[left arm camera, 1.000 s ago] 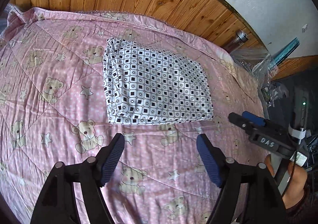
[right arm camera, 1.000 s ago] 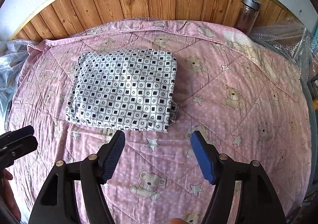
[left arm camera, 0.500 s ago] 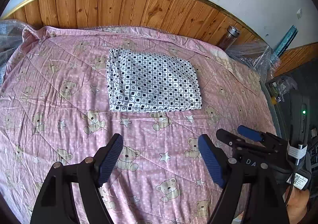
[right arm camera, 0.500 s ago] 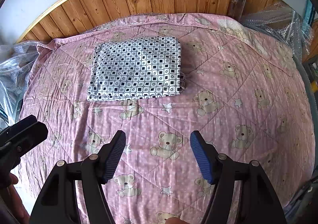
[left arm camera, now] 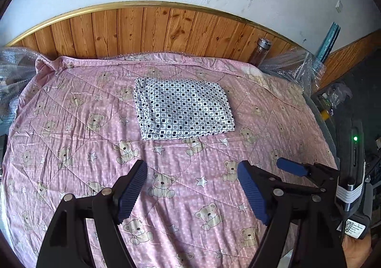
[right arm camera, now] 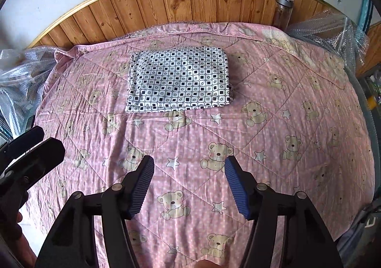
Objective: Fold clothes
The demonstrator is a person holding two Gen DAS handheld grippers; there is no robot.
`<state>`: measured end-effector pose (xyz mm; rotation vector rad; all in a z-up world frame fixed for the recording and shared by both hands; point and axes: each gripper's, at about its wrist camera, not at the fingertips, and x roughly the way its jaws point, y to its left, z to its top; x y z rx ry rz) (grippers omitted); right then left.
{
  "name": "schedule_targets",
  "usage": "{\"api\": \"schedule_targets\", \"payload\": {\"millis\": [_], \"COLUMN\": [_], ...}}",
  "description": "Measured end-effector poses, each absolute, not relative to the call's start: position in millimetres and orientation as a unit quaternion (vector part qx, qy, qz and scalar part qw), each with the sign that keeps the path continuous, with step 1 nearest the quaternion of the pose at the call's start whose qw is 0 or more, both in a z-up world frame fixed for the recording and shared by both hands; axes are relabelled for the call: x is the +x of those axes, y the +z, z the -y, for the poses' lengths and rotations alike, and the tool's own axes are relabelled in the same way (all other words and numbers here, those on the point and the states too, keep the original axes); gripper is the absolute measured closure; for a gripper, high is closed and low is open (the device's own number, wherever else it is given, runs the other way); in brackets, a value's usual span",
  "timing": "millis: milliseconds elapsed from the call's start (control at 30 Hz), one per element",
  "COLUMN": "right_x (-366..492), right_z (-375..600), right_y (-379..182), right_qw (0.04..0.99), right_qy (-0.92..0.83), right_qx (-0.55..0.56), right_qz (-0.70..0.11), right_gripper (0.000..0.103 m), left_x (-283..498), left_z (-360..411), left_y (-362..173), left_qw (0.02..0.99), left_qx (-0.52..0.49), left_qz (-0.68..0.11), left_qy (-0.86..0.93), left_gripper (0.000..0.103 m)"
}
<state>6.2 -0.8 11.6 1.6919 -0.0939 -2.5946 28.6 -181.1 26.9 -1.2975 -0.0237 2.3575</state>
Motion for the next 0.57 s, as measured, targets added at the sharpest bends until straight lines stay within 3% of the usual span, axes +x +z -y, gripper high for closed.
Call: {"api": "schedule_targets", "payload": {"millis": [567], "right_x": [14.1], "right_z": [18.7], "right_y": [23.3], "right_qw": [0.008], "right_qy": [-0.843], "right_qx": [0.537], "right_qz": [0.005], "right_gripper": [0.041], "left_x": [38.8], "left_z": [194.9], "left_y": [29.0], "left_qw": [0.224], "left_qx": [-0.470], "left_qz": [0.024], "left_qy": [0.853], "left_gripper": [0.024]}}
